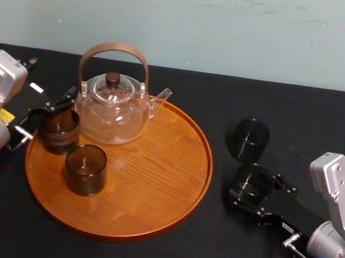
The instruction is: Pick up the glass from the table and place it on the tray.
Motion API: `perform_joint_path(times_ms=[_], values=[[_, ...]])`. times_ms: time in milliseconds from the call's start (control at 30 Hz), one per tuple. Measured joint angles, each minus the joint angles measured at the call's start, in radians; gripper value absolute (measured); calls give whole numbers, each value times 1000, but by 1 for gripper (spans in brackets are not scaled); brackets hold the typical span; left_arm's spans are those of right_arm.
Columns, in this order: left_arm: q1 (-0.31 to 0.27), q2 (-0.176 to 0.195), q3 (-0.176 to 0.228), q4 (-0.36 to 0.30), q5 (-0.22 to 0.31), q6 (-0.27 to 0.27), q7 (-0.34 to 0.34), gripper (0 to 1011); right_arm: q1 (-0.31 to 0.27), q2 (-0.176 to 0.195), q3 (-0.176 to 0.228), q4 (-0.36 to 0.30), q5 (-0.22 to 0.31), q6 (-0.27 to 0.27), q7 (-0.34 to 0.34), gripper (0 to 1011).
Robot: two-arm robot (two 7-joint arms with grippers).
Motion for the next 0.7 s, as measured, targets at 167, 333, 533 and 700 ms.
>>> perform_joint_path(times_ms=[167,333,533,700], values=[[0,0,0,0,0,0,0,1001,-2,0,0,-20,1,-16,31,905],[0,0,0,0,0,0,0,1001,-5,2,-13,-63,0,-19,55,905],[0,0,0,0,0,0,0,1001,6,-6,-48,-99,-4,-18,81,905],[0,0,0,0,0,0,0,1001,31,-23,-82,-103,-17,-8,89,905]])
